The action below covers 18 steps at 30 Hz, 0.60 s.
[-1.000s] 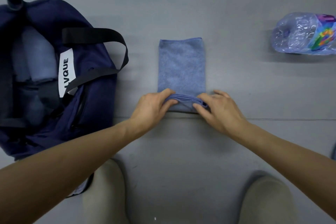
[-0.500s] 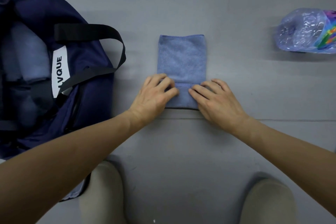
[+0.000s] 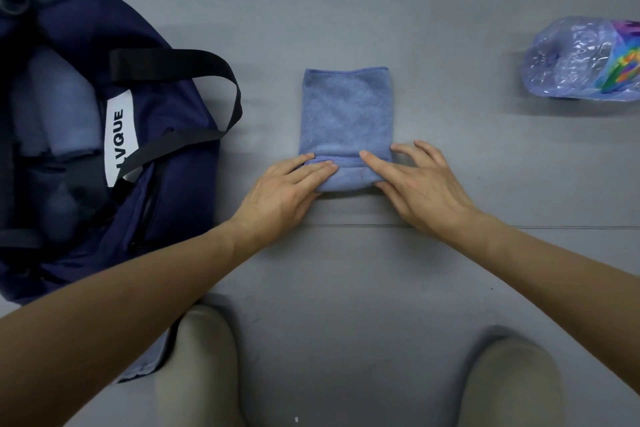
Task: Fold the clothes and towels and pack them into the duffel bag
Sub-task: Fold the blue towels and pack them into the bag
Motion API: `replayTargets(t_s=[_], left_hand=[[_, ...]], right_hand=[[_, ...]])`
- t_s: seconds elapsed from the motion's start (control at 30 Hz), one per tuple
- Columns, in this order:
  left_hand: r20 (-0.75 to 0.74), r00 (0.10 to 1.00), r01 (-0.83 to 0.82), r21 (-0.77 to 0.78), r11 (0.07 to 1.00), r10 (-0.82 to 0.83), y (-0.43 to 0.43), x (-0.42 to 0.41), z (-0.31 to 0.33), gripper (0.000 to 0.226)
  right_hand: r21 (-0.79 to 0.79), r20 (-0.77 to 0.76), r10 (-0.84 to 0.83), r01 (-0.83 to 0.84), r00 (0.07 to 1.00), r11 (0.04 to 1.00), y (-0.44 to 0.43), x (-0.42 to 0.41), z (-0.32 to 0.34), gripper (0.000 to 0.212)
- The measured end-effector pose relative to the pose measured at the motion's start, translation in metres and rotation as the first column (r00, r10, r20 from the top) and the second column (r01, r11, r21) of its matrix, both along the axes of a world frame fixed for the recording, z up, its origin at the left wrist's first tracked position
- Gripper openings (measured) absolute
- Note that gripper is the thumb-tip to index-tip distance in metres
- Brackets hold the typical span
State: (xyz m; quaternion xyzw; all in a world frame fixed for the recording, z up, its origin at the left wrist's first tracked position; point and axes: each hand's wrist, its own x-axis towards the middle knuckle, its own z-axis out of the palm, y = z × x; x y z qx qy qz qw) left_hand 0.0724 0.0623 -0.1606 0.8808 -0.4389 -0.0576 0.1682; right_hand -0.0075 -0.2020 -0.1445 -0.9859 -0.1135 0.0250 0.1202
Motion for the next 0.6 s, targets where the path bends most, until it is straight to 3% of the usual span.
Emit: replayTargets(t_s=[0.17, 0.3, 0.43, 0.6], left_hand=[[-0.153, 0.983, -0.099, 0.008, 0.995, 0.099, -0.013, -0.001, 0.025, 0.047], [-0.282, 0.933, -0.218, 0.048, 0.975, 0.222, -0.016, -0.012, 0.029, 0.047], [-0.312, 0.895, -0.302, 0.105, 0.948, 0.32, -0.024, -0.011, 0.028, 0.048], [-0.219, 0.932, -0.286, 0.052, 0.957, 0.29, -0.025, -0.007, 0.025, 0.035]], right_hand=[[0.011, -0.006, 0.06, -0.06, 0.998, 0.998, -0.002, 0.003, 0.001, 0.057], [0.085, -0.051, 0.011, -0.006, 0.999, 0.996, -0.001, -0.004, -0.007, 0.058], [0.067, 0.107, -0.053, 0.046, 0.993, 0.997, 0.005, -0.006, -0.006, 0.051], [-0.042, 0.136, 0.108, -0.103, 0.985, 0.994, 0.005, -0.02, -0.011, 0.047]])
